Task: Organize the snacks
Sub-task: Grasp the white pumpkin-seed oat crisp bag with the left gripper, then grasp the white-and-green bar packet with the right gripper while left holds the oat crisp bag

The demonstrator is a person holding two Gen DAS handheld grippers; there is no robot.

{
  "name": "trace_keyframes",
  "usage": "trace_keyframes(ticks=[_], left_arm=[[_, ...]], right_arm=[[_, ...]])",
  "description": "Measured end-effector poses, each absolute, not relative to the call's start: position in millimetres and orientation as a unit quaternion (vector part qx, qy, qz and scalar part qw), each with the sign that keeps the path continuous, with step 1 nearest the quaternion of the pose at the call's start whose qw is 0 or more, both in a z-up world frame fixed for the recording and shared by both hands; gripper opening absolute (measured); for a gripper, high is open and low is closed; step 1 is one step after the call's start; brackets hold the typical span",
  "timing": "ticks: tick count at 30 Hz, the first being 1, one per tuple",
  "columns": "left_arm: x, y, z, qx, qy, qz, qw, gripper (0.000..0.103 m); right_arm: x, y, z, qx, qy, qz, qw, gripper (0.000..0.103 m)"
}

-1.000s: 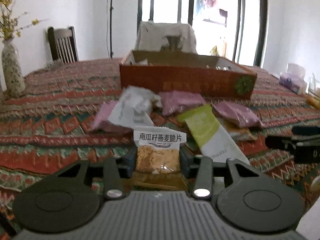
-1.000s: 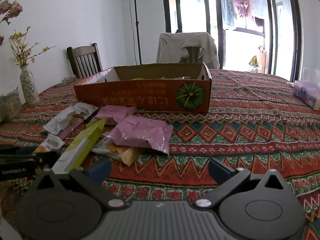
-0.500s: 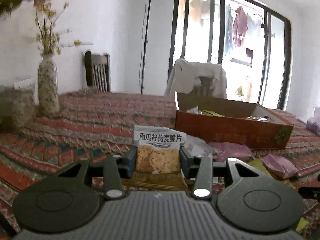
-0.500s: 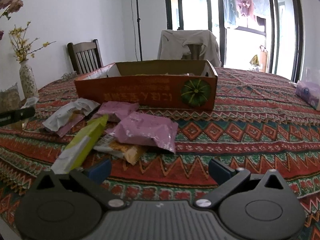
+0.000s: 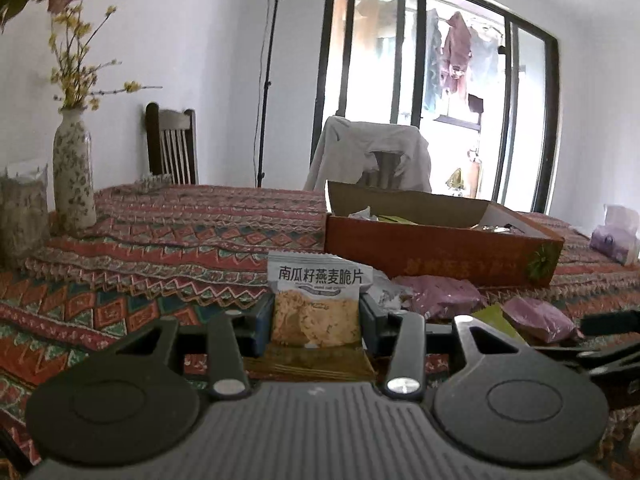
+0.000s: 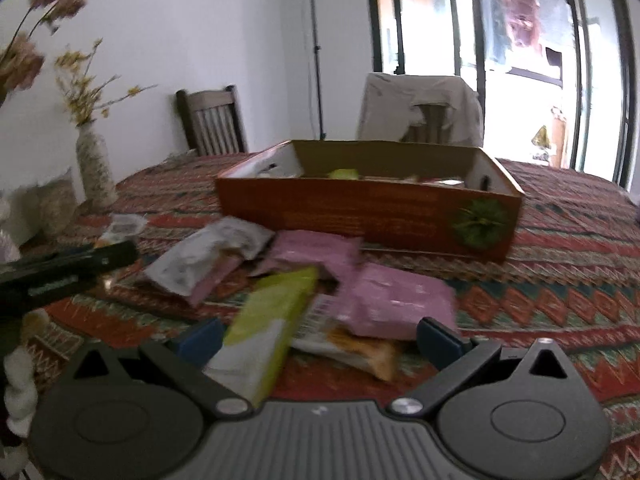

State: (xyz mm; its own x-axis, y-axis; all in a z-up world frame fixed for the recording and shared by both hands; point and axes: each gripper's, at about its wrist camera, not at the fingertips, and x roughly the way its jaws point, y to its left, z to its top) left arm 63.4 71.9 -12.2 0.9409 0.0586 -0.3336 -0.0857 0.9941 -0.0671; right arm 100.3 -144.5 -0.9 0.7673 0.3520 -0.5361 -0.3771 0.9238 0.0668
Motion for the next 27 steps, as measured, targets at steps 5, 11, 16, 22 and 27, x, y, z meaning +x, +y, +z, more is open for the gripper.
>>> trace_keyframes(ticks=[5,11,16,22,27], left_arm=[[62,73,-13,-0.048,0.167,0.032,0.984,0.044],[61,74,-12,-0.047,0.165,0.029,0.985,0.044],[61,74,-12,-0.047,0.165,0.029,0.985,0.044],[61,74,-12,-0.045,0.163,0.024,0.985,0.044],[60,72,-13,-0.036,0.161,0.025,0.986,0.044]], right_arm=[[101,-121,-2,-0.041,0.279,0.183,0.942,0.09],[105,-111,-11,-0.05,0.295,0.176,0.938,0.073],[101,-106,-16,-0.071,0.291,0.173,0.938,0.064],[99,-103,-18,-0.09,0.292,0.193,0.932,0.044],[98,-104,-18,-0.085,0.289,0.203,0.932,0.038]])
